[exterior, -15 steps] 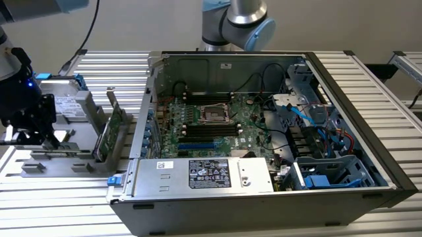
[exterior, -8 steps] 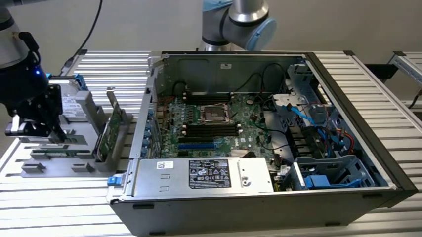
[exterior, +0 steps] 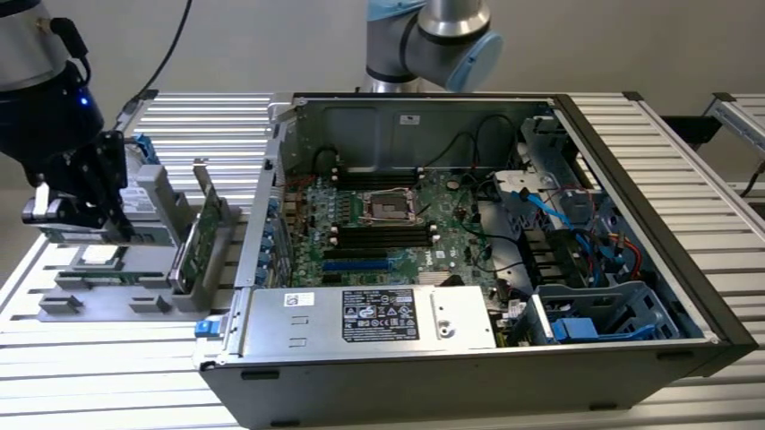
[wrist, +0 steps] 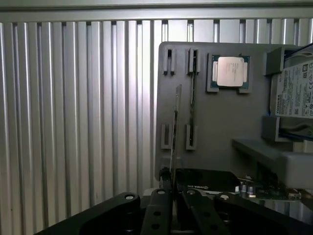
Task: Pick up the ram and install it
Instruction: 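Pick up the ram and move it above insertion slot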
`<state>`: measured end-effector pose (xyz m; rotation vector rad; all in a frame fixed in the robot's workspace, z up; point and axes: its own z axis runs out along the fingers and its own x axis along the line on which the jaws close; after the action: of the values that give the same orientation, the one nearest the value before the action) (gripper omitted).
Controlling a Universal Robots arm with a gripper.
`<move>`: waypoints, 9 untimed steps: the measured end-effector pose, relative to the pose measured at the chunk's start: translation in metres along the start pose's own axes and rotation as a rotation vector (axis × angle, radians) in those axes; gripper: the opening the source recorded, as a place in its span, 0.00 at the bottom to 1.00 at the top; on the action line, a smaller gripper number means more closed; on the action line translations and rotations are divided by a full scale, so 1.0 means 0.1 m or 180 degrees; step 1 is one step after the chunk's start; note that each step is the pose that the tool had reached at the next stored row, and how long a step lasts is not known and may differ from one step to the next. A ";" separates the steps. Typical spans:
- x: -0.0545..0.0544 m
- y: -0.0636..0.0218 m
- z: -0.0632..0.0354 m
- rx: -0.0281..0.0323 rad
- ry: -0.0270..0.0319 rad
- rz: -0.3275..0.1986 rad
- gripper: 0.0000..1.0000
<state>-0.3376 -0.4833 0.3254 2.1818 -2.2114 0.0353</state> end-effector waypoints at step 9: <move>0.00 -0.288 -0.307 0.0000 -0.0004 0.0000 0.13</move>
<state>-0.3086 -0.4826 0.3558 2.1825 -2.2120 0.0339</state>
